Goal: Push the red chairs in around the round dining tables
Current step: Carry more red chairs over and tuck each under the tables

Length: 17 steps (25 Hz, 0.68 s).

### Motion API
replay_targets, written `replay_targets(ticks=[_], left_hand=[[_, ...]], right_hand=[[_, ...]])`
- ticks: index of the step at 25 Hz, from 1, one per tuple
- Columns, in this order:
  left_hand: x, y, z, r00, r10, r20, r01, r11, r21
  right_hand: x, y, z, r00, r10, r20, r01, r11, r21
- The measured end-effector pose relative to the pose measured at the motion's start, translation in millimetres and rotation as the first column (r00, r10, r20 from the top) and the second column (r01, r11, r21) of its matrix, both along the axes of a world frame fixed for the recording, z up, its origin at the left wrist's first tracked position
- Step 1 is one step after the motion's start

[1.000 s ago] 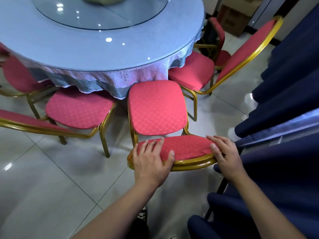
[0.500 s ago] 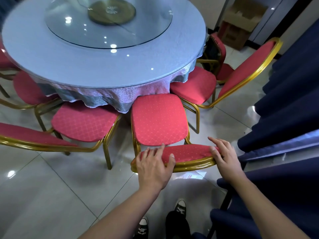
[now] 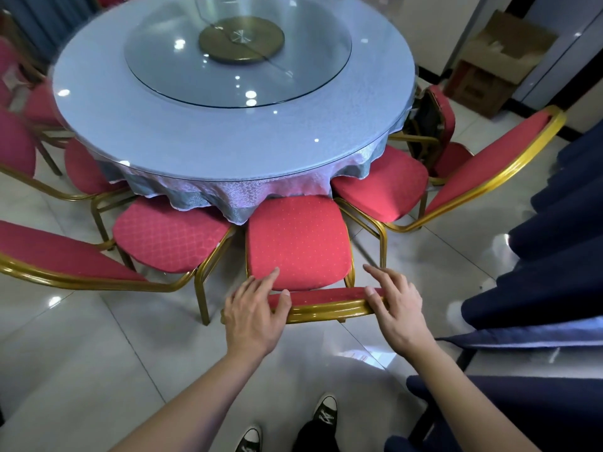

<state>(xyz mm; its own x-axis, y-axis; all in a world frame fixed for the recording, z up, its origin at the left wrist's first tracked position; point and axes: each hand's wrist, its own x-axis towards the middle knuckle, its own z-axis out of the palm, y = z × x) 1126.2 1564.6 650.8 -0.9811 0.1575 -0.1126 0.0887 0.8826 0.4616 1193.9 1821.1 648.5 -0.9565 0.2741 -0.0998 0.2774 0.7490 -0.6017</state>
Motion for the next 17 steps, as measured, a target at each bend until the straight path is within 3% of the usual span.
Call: replay_targets(ticks=[6,17], left_hand=[[-28.8,7.9,6.2,0.998,0.054,0.045,-0.056,0.998,0.033],[-58.4,13.7,5.1,0.978,0.207,-0.035,-0.204,0.975,0.084]], right_hand=[[-36.8,9.2,6.3,0.994,0.071,0.088,-0.07,0.997,-0.012],[-85.4,15.3,4.9,0.986,0.123,0.115,-0.118,0.992,-0.044]])
